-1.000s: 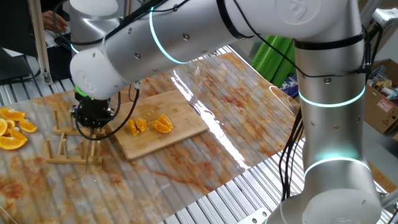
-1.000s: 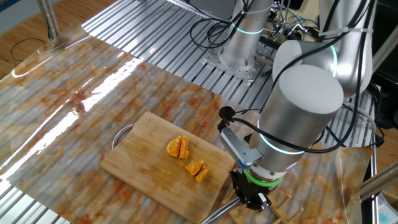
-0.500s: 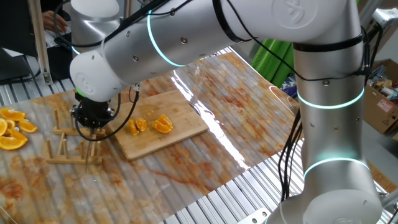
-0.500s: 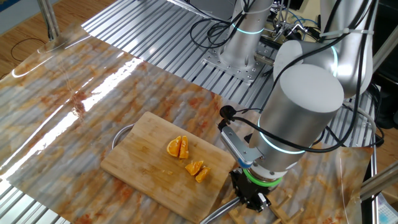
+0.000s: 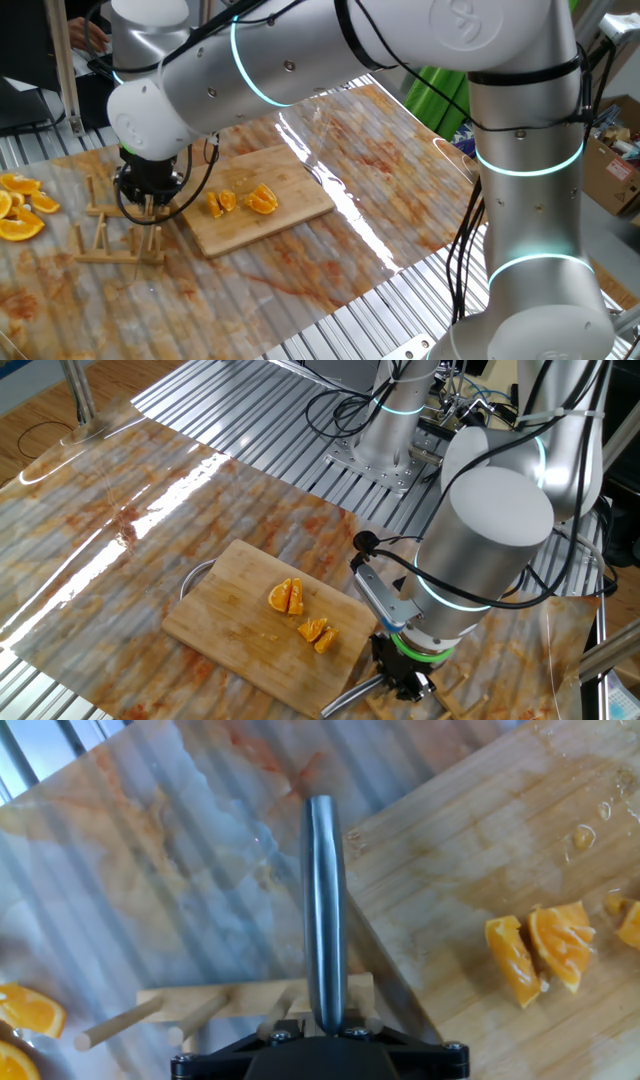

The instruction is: Chop the orange

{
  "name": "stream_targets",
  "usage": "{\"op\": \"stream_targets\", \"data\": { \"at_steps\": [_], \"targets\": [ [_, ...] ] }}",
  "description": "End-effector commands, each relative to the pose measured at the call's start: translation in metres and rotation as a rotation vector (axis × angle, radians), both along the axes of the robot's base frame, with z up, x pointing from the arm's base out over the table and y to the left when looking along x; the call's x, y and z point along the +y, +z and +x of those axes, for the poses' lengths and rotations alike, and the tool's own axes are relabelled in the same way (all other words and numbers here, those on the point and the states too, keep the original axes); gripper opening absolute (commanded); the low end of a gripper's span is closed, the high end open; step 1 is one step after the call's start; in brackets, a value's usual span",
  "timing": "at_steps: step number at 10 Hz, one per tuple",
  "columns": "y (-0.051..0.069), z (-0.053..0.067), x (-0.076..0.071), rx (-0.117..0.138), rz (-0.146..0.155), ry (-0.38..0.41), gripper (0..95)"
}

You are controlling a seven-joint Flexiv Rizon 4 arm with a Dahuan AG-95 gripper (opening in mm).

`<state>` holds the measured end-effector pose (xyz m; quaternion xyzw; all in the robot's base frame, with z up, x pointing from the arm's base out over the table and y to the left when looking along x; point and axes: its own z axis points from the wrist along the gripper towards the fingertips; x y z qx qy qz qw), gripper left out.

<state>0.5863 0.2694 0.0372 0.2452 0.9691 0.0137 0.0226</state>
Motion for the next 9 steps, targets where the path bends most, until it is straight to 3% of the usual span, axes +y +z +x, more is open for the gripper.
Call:
{"op": "stream_targets", "data": {
  "at_steps": [1,5,6,7,9],
  "targets": [
    [0.0042,-0.0015,0.0004,0.016,0.003,-0.001,38.0],
    [0.0129,-0.003,0.0013,0.048,0.002,-0.001,38.0],
    [0.0093,-0.0026,0.0027,0.043,0.006,-0.004,38.0],
    [0.004,-0.003,0.004,0.015,0.001,-0.013,38.0],
    [0.0035,-0.0054,0.0048,0.011,-0.002,-0.018,38.0]
  ]
}}
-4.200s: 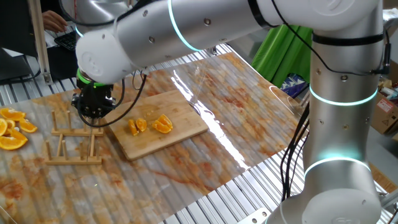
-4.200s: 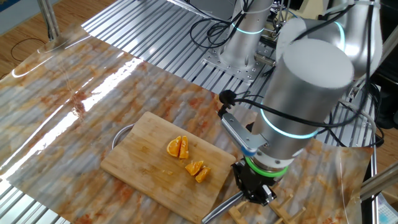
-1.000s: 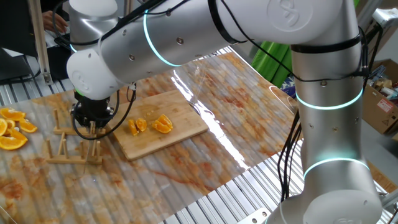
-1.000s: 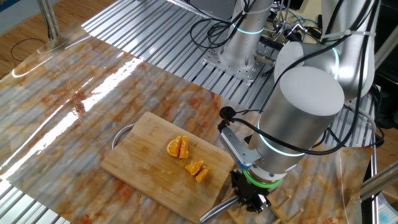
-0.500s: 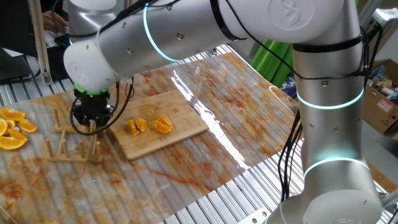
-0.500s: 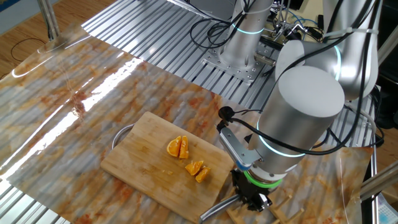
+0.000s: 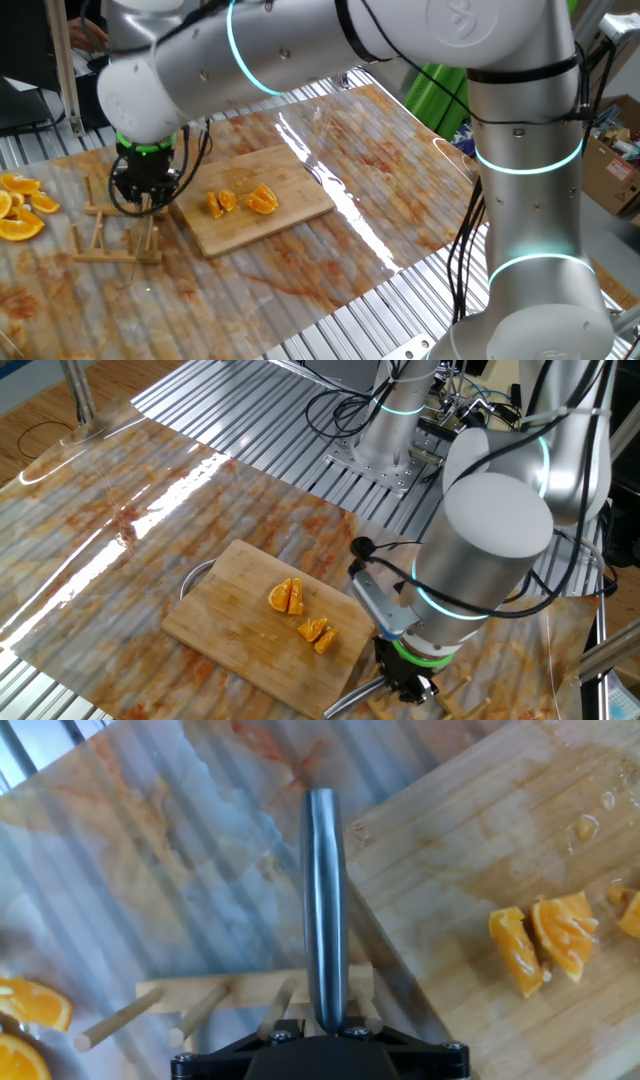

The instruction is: Chop the orange

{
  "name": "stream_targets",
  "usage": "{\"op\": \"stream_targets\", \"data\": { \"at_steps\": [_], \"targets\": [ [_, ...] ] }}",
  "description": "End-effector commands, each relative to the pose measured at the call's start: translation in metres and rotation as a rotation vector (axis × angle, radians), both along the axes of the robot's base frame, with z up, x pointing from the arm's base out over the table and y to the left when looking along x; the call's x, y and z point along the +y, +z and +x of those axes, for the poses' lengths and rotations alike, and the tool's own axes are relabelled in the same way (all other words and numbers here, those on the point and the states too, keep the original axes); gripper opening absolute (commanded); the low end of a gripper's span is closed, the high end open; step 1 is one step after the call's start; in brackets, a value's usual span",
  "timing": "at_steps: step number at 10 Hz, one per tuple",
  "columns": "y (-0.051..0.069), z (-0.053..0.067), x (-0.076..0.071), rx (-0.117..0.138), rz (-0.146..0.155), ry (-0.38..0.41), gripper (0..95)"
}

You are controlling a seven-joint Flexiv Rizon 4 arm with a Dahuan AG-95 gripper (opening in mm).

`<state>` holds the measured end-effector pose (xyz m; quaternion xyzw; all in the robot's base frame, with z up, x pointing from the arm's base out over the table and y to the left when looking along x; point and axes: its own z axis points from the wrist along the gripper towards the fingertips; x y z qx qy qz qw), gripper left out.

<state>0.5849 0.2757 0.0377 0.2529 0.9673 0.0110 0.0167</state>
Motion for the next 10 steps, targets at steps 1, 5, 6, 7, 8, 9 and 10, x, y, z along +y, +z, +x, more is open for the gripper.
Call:
{"op": "stream_targets", "data": {
  "at_steps": [1,5,6,7,8,9,10],
  "targets": [
    [0.002,-0.006,-0.001,-0.021,0.001,-0.013,38.0],
    [0.0,-0.012,0.0,-0.036,-0.002,-0.017,38.0],
    [0.001,-0.016,0.005,-0.044,-0.006,-0.036,38.0],
    [0.002,-0.017,0.006,-0.042,-0.007,-0.042,38.0],
    [0.001,-0.02,0.008,-0.043,0.014,-0.047,38.0],
    [-0.002,-0.022,0.01,-0.057,-0.01,-0.052,38.0],
    [-0.006,-0.02,0.01,-0.069,0.005,-0.054,38.0]
  ]
}}
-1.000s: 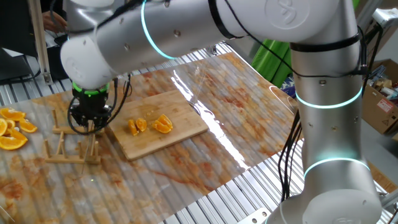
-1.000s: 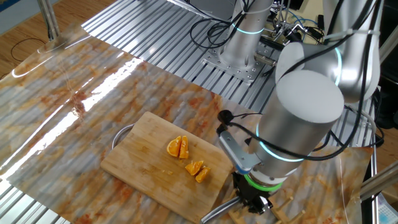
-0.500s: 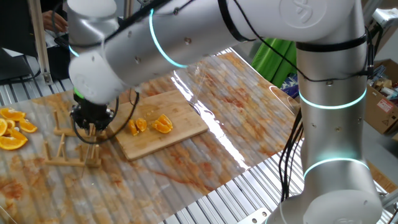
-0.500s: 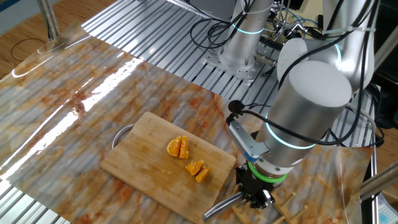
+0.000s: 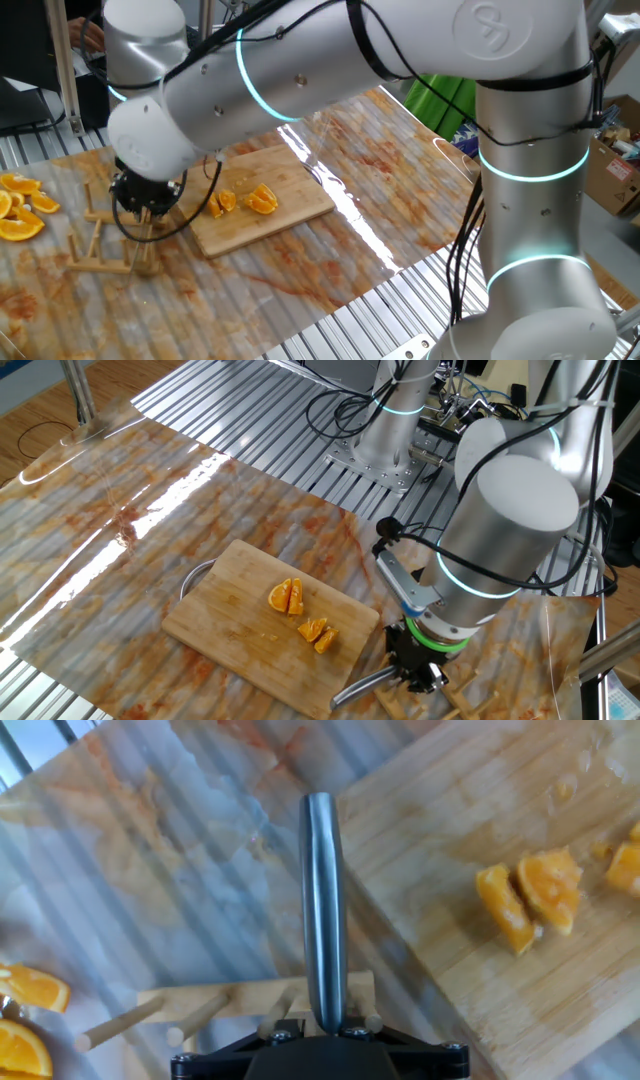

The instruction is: Chop the orange

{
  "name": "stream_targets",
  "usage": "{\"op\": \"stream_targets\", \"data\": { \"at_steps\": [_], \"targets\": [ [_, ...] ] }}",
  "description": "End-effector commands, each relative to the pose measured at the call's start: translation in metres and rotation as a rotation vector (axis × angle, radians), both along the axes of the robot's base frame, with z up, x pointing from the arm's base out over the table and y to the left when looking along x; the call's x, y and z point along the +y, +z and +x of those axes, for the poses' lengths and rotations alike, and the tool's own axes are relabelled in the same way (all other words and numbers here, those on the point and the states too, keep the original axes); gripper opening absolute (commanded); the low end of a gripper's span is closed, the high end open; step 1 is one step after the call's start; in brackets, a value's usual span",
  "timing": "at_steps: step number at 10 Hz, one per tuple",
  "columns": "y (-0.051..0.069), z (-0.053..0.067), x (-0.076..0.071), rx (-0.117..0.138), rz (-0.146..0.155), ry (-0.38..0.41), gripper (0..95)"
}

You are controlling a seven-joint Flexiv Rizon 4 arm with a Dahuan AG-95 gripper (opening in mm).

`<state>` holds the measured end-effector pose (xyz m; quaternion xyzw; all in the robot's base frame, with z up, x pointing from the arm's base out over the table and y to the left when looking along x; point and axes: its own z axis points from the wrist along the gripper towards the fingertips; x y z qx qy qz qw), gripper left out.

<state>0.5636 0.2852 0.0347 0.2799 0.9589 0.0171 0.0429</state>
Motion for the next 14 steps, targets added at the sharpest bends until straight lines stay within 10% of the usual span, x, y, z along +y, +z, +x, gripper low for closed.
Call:
{"op": "stream_targets", "data": {
  "at_steps": [1,3,5,6,8,9,10,14],
  "targets": [
    [-0.0052,0.0016,0.0012,-0.026,-0.034,-0.001,57.0],
    [0.0007,0.0008,0.0014,-0.018,0.022,-0.026,57.0],
    [0.0005,0.004,0.001,-0.011,0.026,-0.01,57.0],
    [-0.0052,0.0022,0.0017,-0.012,-0.022,0.007,57.0],
    [-0.0044,0.001,0.003,-0.01,0.031,-0.007,57.0],
    [-0.0017,0.003,0.0024,-0.007,-0.024,-0.032,57.0],
    [0.0032,0.002,0.0021,-0.004,0.083,-0.055,57.0],
    [-0.0006,0.0035,0.0037,-0.005,0.05,0.002,0.0]
  ]
}}
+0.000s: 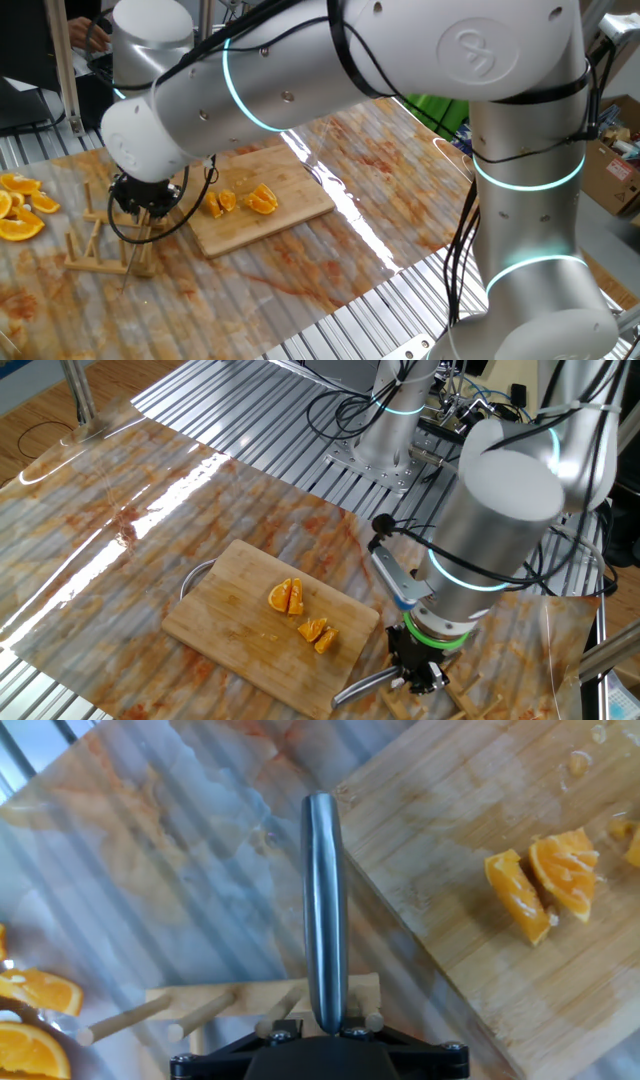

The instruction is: Chop the orange

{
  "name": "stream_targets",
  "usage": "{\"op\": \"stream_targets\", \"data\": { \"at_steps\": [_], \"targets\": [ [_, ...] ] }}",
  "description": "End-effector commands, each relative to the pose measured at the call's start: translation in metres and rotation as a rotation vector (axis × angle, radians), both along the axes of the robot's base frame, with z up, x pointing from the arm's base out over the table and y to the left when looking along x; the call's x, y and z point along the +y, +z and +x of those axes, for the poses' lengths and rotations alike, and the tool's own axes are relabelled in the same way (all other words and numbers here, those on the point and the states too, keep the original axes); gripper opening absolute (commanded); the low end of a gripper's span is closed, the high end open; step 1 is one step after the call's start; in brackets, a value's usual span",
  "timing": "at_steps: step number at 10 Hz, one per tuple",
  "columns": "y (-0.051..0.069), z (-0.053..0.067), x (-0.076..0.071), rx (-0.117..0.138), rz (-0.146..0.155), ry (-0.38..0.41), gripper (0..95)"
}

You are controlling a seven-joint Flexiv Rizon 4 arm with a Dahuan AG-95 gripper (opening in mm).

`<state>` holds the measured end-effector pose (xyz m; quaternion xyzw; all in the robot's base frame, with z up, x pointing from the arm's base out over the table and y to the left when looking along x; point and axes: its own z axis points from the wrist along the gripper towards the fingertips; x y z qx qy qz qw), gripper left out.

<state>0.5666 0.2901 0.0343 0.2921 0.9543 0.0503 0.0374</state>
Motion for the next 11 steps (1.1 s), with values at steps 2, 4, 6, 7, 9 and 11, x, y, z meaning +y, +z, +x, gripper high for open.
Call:
{"op": "stream_targets", "data": {
  "at_steps": [2,4,6,7,9,11],
  "targets": [
    [0.006,0.0015,-0.0002,0.016,-0.027,0.03,0.0],
    [0.0055,0.0016,-0.0002,0.016,-0.033,0.034,0.0],
    [0.007,0.001,-0.0005,0.025,-0.049,0.025,0.0],
    [0.0095,0.0,-0.0008,0.036,-0.053,0.026,19.0],
    [0.0101,-0.0012,-0.0004,0.036,-0.052,0.021,38.0],
    [0.0115,-0.0018,-0.0006,0.04,-0.051,0.02,38.0]
  ]
}}
